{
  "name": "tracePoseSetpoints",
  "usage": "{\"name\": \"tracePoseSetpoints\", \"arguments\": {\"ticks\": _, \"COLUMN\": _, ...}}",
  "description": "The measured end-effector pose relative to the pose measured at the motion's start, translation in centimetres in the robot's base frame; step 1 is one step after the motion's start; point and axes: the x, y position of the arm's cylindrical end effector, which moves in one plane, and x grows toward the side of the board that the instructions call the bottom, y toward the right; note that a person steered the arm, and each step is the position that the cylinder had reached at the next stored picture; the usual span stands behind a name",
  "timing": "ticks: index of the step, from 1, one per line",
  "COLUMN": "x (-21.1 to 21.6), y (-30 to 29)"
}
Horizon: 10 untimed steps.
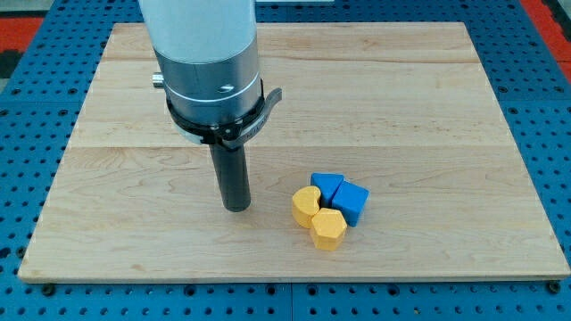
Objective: Move the hexagon to the bottom right of the blue cube
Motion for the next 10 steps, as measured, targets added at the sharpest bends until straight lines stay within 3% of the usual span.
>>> {"name": "tracePoseSetpoints", "arguments": {"ticks": 6, "x": 1.6, "y": 0.8}}
{"name": "tracePoseSetpoints", "arguments": {"ticks": 7, "x": 3.9, "y": 4.1}}
{"name": "tracePoseSetpoints", "arguments": {"ticks": 8, "x": 3.9, "y": 11.5}}
{"name": "tracePoseSetpoints", "arguments": {"ticks": 10, "x": 4.1, "y": 14.7}}
